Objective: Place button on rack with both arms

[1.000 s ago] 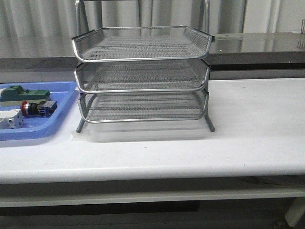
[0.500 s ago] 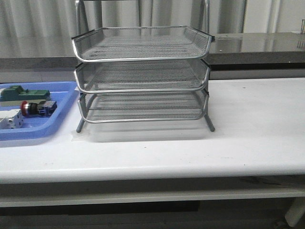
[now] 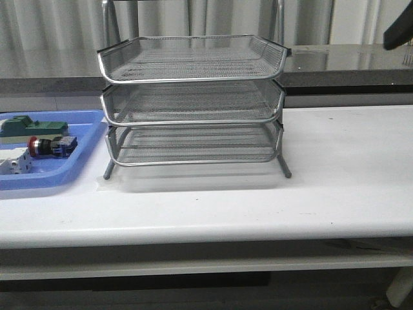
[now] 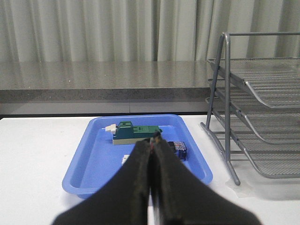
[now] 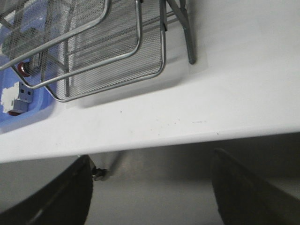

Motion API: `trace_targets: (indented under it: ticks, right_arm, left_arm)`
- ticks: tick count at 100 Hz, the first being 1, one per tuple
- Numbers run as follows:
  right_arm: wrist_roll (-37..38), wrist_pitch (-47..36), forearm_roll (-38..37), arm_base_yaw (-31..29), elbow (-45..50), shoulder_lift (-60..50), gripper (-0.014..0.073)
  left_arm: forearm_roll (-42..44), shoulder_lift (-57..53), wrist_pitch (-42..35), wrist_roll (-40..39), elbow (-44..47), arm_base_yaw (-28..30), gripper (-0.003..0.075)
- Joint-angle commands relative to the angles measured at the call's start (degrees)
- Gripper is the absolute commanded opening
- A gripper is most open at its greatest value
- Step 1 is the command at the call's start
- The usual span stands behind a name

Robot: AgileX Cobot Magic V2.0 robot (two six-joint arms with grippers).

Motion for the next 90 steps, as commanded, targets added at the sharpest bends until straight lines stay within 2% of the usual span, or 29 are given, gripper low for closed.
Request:
trace_targets:
  ticks: [1, 33, 47, 59, 90]
  right_arm:
    - [-5.60, -5.38, 10.03, -0.29, -2.01, 3.15, 0.0538]
    - [-32.63, -3.84, 42.87, -0.29, -3.79, 18.34, 0.0538]
    - [-41.13, -1.50, 53.20, -0.29, -5.60, 24.27, 0.0538]
    - [-43.18, -0.69, 56.68, -0.29, -7.50, 28.80, 0.0538]
    - [-43.18, 0.82, 56.68, -0.17, -14.07, 37.32, 0.0538]
  left_arm:
    - [-0.01, -1.79, -4.98, -0.50, 3.21, -0.04, -0.0021]
    - [-0.01, -1.79, -4.98, -0.50, 3.21, -0.04, -0.0021]
    - [-0.01, -1.79, -4.98, -0.50, 3.21, -0.04, -0.0021]
    - [-0.01, -1.79, -4.98, -0.50, 3.21, -0.04, -0.0021]
    - [-0.01, -1.79, -4.98, -0.50, 3.21, -0.04, -0.0021]
